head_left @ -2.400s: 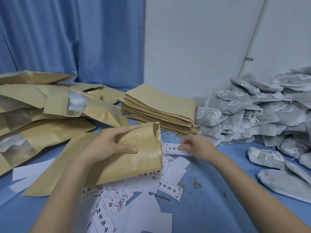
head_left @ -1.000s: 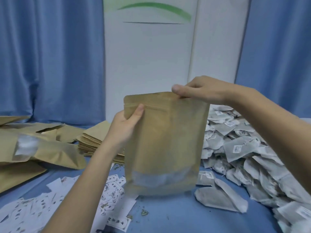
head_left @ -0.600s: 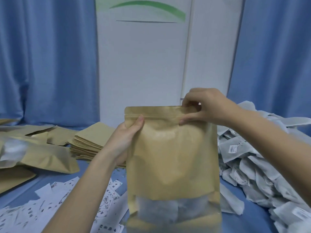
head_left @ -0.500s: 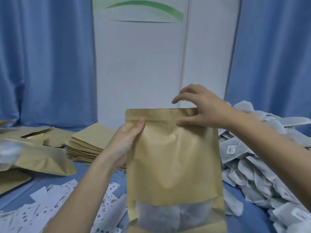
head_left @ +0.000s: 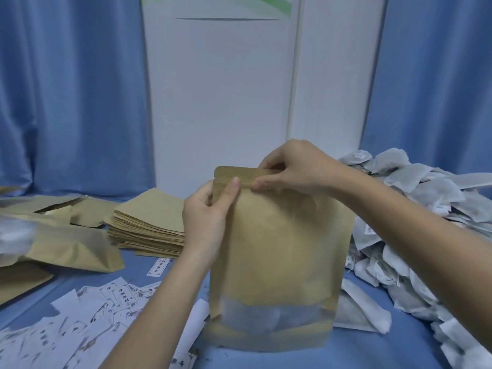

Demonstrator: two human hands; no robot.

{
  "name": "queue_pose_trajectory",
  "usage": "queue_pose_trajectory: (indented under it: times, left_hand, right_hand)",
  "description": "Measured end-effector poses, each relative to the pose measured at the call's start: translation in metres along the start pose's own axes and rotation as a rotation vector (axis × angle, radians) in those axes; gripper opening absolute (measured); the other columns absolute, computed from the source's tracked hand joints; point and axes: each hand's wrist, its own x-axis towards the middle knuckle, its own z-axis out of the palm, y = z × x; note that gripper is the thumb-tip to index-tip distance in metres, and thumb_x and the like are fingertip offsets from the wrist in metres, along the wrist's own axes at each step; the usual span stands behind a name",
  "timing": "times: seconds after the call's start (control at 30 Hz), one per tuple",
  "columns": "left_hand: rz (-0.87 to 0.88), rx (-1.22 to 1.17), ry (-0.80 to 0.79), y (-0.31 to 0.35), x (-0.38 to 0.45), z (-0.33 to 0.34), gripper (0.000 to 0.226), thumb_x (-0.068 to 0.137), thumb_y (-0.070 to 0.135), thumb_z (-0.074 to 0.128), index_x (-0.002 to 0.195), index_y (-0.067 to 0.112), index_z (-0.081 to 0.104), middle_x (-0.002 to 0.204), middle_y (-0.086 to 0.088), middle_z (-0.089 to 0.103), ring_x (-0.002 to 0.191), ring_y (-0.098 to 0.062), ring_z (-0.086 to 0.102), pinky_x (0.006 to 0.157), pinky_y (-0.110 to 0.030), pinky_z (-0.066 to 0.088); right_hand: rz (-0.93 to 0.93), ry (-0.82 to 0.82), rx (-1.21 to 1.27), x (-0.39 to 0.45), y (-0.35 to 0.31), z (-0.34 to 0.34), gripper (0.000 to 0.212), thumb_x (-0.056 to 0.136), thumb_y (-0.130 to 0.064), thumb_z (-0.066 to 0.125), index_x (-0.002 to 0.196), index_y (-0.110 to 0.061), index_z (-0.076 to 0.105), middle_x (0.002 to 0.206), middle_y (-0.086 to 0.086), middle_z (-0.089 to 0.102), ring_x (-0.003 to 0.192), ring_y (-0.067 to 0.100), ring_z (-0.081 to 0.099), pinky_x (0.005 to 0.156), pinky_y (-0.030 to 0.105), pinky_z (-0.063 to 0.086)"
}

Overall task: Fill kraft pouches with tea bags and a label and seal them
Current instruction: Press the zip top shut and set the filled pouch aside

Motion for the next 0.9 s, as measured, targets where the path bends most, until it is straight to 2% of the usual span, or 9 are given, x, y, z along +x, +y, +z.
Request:
queue_pose_trajectory:
  times: [0.1, 0.23, 0.33, 0.43, 0.53, 0.67, 0.77, 0.83, 0.9]
  left_hand:
    - [0.088, 0.066, 0.039, -0.005, 0.0, -0.001, 0.037, 0.088, 0.032, 0.064, 0.059, 0.011, 0.057, 0.054, 0.007, 0.043, 0.057, -0.009, 0.035, 0.052, -0.026, 0.027]
    - [0.222, 0.215, 0.11, -0.007, -0.002, 0.001, 0.054, 0.083, 0.042, 0.058, 0.065, -0.007, 0.045, 0.057, -0.003, 0.031, 0.059, -0.015, 0.026, 0.057, -0.032, 0.02]
    - [0.25, 0.268, 0.129, -0.009, -0.004, 0.003, 0.054, 0.083, 0.046, 0.057, 0.062, -0.002, 0.043, 0.053, 0.005, 0.028, 0.056, -0.011, 0.023, 0.053, -0.03, 0.021]
    - [0.229, 0.272, 0.131, -0.013, -0.005, 0.004, 0.055, 0.081, 0.051, 0.058, 0.068, -0.001, 0.053, 0.054, 0.002, 0.037, 0.056, -0.011, 0.03, 0.054, -0.03, 0.026]
    - [0.194, 0.199, 0.092, -0.013, -0.003, 0.001, 0.033, 0.079, 0.048, 0.067, 0.068, 0.017, 0.062, 0.053, 0.015, 0.052, 0.054, -0.003, 0.041, 0.054, -0.024, 0.034]
    - [0.238, 0.16, 0.099, -0.013, 0.0, 0.001, 0.043, 0.078, 0.043, 0.062, 0.072, 0.001, 0.056, 0.058, -0.001, 0.051, 0.06, -0.01, 0.039, 0.059, -0.03, 0.033]
    - [0.217, 0.137, 0.084, -0.015, -0.003, 0.006, 0.037, 0.082, 0.038, 0.067, 0.069, 0.006, 0.052, 0.053, 0.012, 0.049, 0.057, -0.006, 0.039, 0.056, -0.026, 0.033]
    - [0.14, 0.077, 0.047, -0.016, -0.004, 0.007, 0.027, 0.082, 0.034, 0.071, 0.071, 0.012, 0.058, 0.056, 0.015, 0.055, 0.057, -0.005, 0.046, 0.056, -0.025, 0.039]
    - [0.067, 0.024, -0.009, -0.013, -0.003, 0.006, 0.019, 0.074, 0.035, 0.074, 0.071, 0.018, 0.064, 0.059, 0.013, 0.063, 0.056, -0.003, 0.054, 0.055, -0.021, 0.043]
  right_hand:
    - [-0.017, -0.011, -0.113, 0.001, -0.004, 0.006, 0.019, 0.081, -0.036, 0.068, 0.072, -0.02, 0.067, 0.057, -0.008, 0.054, 0.056, 0.004, 0.048, 0.049, 0.012, 0.034]
    - [-0.003, -0.018, -0.09, 0.001, -0.01, 0.009, 0.017, 0.08, -0.035, 0.069, 0.08, -0.019, 0.072, 0.067, -0.005, 0.063, 0.061, 0.004, 0.052, 0.053, 0.012, 0.036]
    - [-0.021, -0.008, -0.074, 0.003, -0.015, 0.012, 0.02, 0.078, -0.037, 0.07, 0.071, -0.018, 0.069, 0.055, -0.005, 0.055, 0.052, 0.005, 0.045, 0.048, 0.015, 0.033]
    - [-0.032, 0.031, -0.128, 0.004, -0.018, 0.019, 0.029, 0.079, -0.036, 0.069, 0.057, -0.021, 0.057, 0.048, -0.006, 0.042, 0.05, 0.008, 0.04, 0.046, 0.019, 0.029]
    - [-0.037, 0.017, -0.051, 0.001, -0.015, 0.016, 0.022, 0.08, -0.035, 0.069, 0.061, -0.028, 0.06, 0.048, -0.012, 0.051, 0.05, 0.0, 0.047, 0.047, 0.012, 0.033]
    - [-0.019, -0.025, -0.113, -0.002, -0.004, 0.006, 0.026, 0.077, -0.038, 0.073, 0.058, -0.028, 0.058, 0.045, -0.013, 0.048, 0.05, -0.006, 0.047, 0.047, 0.01, 0.034]
    - [-0.041, 0.046, -0.185, -0.002, 0.001, 0.007, 0.017, 0.076, -0.039, 0.073, 0.07, -0.023, 0.068, 0.048, -0.014, 0.048, 0.053, -0.001, 0.048, 0.049, 0.013, 0.033]
    - [-0.048, 0.048, -0.179, -0.003, 0.003, 0.008, 0.017, 0.074, -0.039, 0.074, 0.074, -0.023, 0.071, 0.045, -0.014, 0.048, 0.054, 0.0, 0.048, 0.05, 0.012, 0.033]
    - [-0.057, 0.031, -0.139, -0.008, 0.008, 0.003, 0.025, 0.073, -0.04, 0.075, 0.058, -0.026, 0.061, 0.042, -0.011, 0.043, 0.05, 0.002, 0.043, 0.05, 0.012, 0.032]
